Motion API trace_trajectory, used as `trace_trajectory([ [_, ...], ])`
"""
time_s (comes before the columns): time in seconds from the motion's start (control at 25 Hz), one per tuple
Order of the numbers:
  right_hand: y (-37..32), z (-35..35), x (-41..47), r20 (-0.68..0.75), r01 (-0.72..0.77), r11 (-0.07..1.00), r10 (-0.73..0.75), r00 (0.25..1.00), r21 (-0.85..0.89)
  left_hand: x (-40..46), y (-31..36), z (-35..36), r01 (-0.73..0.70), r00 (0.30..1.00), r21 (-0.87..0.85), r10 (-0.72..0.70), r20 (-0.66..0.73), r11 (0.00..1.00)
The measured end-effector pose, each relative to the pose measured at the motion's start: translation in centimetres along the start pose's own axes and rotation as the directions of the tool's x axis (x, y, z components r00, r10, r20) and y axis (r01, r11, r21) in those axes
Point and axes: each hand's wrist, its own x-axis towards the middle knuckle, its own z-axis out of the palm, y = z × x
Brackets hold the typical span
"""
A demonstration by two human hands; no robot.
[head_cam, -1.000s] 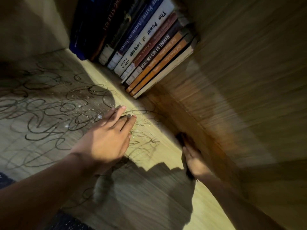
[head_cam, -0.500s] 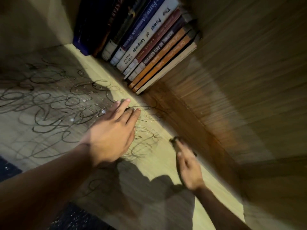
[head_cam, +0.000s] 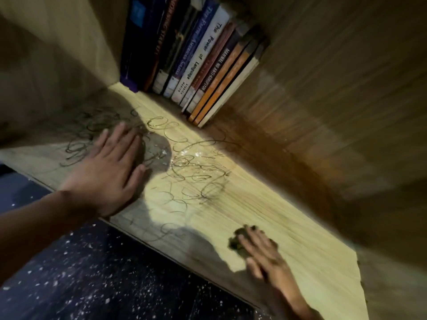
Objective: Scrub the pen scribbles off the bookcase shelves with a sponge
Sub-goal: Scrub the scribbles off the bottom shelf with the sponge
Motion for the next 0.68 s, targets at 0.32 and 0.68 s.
trace_trajectory([
  [0.32, -10.8, 2.6, 7.4, -0.086, -0.586, 0.793, 0.603, 0.793, 0.165, 0.1, 0.2, -0.4, 0.019, 1.0, 0.001, -0.019, -0.015, 1.0],
  [0.68, -6.2, 0.3, -0.8, -0.004, 0.065, 0.998, -0.065, 0.998, 0.024, -0.1, 0.2, -0.7, -0.009, 1.0, -0.025, 0.009, 0.006, 1.0],
])
